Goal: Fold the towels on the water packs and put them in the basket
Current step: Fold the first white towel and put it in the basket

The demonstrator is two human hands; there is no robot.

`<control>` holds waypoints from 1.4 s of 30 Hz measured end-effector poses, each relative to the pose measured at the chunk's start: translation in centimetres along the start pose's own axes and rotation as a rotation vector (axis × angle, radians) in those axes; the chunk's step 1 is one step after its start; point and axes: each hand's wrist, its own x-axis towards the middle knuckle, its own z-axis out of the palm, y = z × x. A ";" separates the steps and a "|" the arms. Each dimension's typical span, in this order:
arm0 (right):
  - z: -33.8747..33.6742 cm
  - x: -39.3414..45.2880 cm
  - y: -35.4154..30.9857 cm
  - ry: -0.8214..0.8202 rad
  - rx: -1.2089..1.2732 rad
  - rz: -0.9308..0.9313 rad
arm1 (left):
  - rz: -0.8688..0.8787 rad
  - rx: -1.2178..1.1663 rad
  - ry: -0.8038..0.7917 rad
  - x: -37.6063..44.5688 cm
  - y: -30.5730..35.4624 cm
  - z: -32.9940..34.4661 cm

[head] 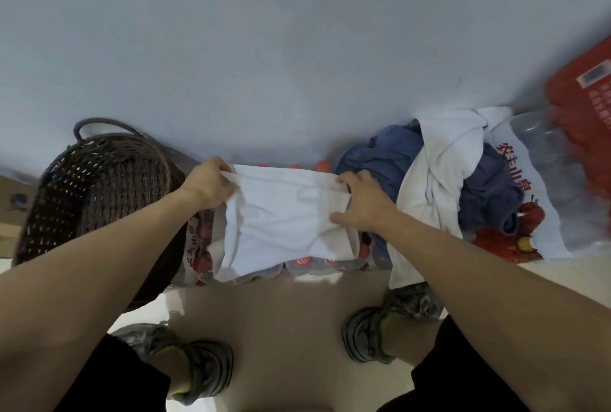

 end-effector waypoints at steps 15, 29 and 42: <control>0.5 2.8 -0.5 0.047 0.128 0.196 | -0.098 0.022 0.125 0.7 -0.8 0.8; -0.1 3.8 -1.9 0.043 0.088 0.236 | 0.091 0.033 0.110 1.6 -1.1 0.2; -2.3 6.7 -0.9 0.090 0.540 0.342 | -0.152 -0.173 0.196 2.0 -1.6 0.6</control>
